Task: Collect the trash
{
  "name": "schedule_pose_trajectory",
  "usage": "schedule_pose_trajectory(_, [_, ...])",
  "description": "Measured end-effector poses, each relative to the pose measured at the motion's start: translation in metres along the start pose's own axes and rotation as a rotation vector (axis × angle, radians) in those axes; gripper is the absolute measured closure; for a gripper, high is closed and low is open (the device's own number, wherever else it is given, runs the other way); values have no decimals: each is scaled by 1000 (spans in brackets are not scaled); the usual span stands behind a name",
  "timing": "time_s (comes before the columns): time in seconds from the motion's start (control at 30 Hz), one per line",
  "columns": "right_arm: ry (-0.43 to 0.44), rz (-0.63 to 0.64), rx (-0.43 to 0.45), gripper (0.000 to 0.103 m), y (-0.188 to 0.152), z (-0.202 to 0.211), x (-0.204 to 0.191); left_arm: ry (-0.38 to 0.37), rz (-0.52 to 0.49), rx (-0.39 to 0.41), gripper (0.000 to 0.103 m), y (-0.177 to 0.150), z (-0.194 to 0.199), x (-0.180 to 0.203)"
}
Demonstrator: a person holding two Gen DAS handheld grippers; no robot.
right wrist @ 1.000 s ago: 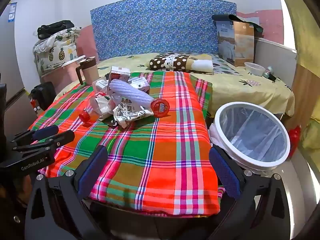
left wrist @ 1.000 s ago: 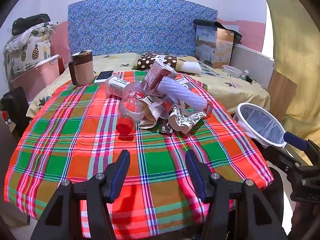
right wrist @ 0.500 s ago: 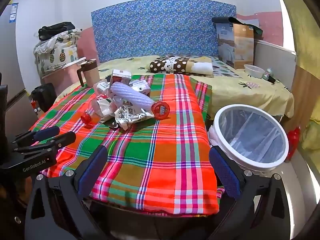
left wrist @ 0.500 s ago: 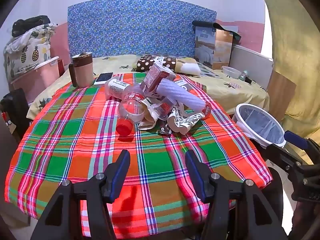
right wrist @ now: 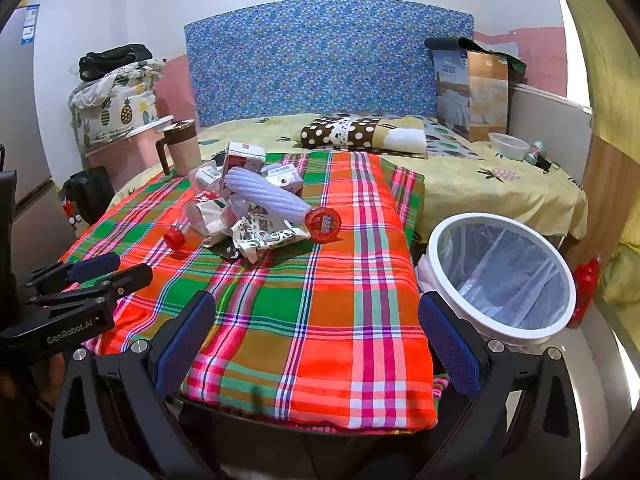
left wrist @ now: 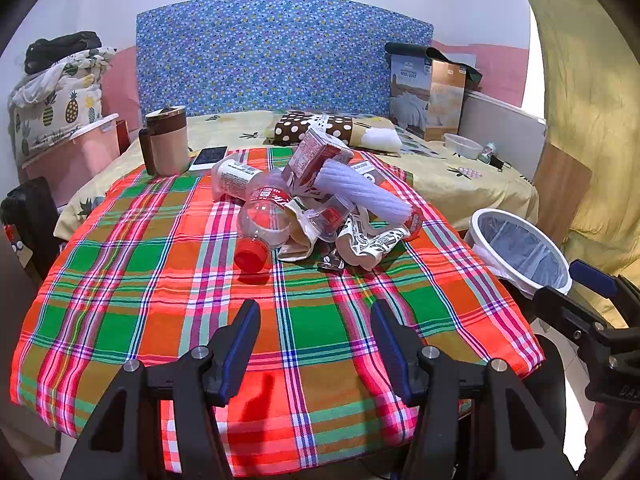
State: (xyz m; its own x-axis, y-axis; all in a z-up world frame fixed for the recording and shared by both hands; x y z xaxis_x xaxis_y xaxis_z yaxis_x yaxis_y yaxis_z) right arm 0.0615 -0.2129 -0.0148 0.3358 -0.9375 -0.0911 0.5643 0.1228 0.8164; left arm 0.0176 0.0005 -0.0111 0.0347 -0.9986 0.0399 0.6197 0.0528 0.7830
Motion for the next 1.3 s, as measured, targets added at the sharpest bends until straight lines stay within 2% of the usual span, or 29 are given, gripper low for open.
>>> schedule_pose_trajectory(1.3, [0,0,0,1,1,2,-1,-3,1,-3,46,0,-1,-1])
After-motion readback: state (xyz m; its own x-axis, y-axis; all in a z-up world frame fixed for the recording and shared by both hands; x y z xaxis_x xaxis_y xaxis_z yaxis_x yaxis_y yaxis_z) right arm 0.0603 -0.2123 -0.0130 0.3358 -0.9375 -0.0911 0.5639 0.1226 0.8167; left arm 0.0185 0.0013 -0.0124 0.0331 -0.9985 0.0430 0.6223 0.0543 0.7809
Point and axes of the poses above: each gripper's, at about its wrist camera, not at the fingertips, and z roughly against the way its jaws point, x to its right, y to its top, the point moved 3 cm from there along -z, roughly the way its jaws point, and after that the axes turned 3 degrees about -z, right-handed, at the moved point
